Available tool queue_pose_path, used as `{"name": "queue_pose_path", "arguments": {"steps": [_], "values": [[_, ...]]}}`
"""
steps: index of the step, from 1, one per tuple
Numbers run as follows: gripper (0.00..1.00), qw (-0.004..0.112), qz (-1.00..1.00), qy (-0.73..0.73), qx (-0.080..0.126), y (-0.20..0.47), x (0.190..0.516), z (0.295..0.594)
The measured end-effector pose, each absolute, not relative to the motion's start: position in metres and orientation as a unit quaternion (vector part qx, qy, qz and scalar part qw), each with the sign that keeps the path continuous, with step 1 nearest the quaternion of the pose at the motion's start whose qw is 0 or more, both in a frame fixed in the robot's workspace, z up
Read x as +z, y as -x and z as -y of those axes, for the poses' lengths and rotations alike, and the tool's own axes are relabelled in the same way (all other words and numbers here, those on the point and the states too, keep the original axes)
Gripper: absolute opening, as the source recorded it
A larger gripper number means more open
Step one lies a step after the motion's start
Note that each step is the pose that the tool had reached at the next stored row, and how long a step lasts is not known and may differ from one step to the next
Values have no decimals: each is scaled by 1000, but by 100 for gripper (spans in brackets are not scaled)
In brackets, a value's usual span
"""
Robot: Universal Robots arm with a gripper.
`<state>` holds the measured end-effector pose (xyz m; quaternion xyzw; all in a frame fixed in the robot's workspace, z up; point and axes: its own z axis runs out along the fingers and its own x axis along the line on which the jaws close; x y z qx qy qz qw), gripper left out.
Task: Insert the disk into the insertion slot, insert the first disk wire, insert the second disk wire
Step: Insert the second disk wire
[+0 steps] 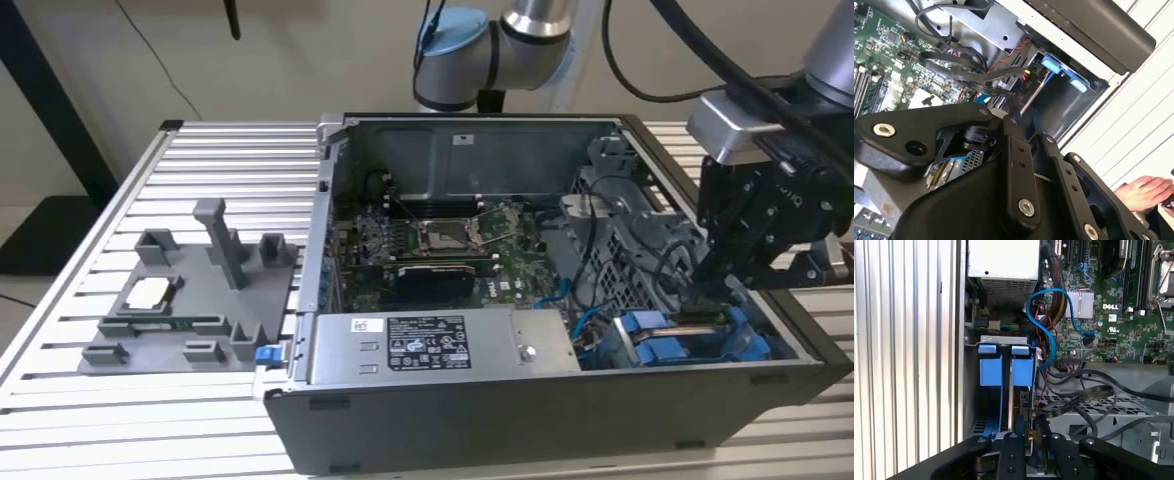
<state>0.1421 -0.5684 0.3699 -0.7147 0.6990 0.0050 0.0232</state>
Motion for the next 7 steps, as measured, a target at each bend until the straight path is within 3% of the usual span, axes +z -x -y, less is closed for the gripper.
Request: {"name": "queue_pose_path", "arguments": {"steps": [7], "values": [[24,23,-699,715,5,-142,371,568]]}}
